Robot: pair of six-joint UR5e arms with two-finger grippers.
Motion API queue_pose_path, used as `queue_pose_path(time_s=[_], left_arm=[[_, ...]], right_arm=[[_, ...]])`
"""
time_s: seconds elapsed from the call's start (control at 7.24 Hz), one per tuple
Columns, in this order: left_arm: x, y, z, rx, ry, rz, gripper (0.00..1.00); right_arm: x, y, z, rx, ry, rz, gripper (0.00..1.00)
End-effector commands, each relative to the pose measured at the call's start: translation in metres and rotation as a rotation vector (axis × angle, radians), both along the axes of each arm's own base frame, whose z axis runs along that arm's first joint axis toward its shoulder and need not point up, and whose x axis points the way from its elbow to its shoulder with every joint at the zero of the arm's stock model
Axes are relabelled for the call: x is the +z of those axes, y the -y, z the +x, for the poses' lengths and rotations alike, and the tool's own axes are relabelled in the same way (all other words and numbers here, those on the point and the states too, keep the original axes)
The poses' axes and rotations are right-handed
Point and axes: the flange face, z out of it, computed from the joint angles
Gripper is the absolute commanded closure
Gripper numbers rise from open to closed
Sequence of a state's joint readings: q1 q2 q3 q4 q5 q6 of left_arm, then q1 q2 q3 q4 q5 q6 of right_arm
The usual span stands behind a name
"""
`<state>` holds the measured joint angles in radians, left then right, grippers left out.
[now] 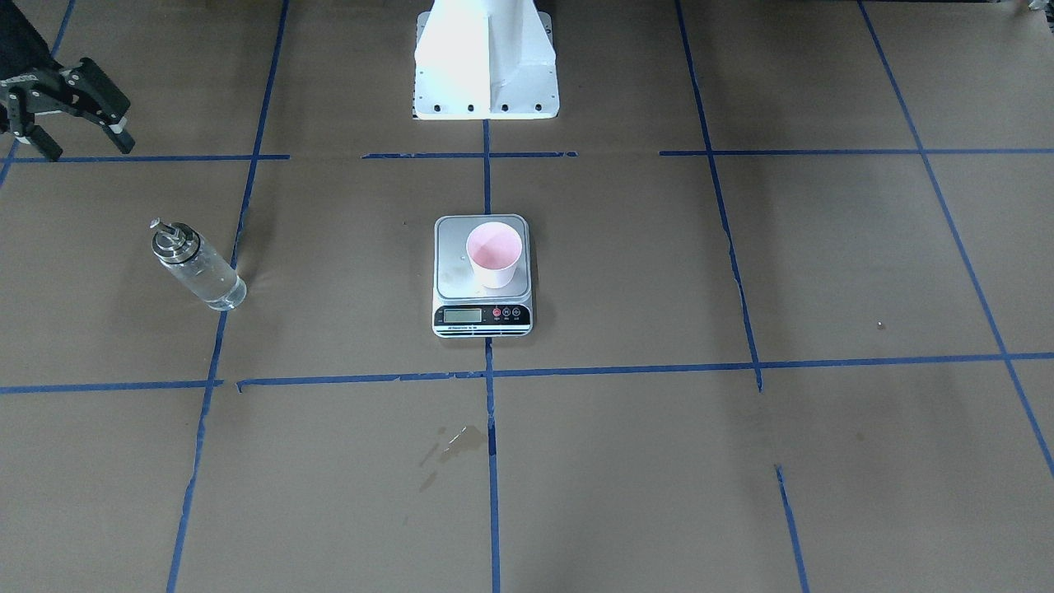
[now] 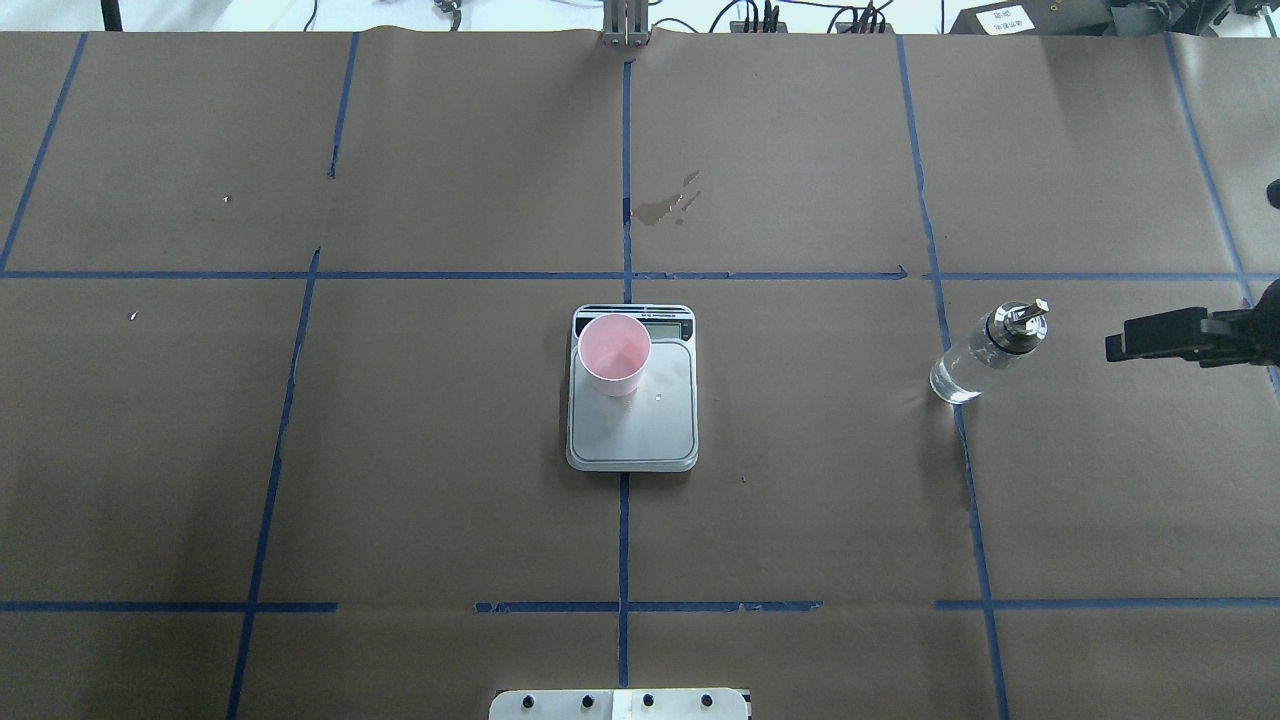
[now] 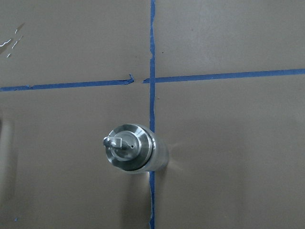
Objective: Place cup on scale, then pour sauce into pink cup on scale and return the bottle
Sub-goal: 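Reach the right gripper to the glass sauce bottle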
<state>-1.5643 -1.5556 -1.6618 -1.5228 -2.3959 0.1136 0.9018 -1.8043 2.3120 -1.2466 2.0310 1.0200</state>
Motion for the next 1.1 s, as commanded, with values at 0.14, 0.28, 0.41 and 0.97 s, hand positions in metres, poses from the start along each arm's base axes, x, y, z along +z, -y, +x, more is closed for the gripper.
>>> queue_pose_path(time_s=[0.14,0.28,0.41,0.97], left_arm=[[-0.002,0.0,0.001,0.001,-0.003,0.004,0.0],[-0.002,0.001,0.001,0.0,-0.003,0.005,0.0],[-0.005,0.003,0.001,-0.001,-0.003,0.008,0.0],[-0.006,0.004,0.002,0.002,-0.003,0.012,0.0]], right_arm=[[0.013,-0.042,-0.065,0.115,-0.051,0.086,0.0],[0.014,-0.052,-0.087,0.135,-0.078,0.143,0.0],[0.026,-0.056,-0.106,0.148,-0.079,0.187,0.0],[0.107,-0.04,-0.159,0.266,-0.058,0.292,0.0]])
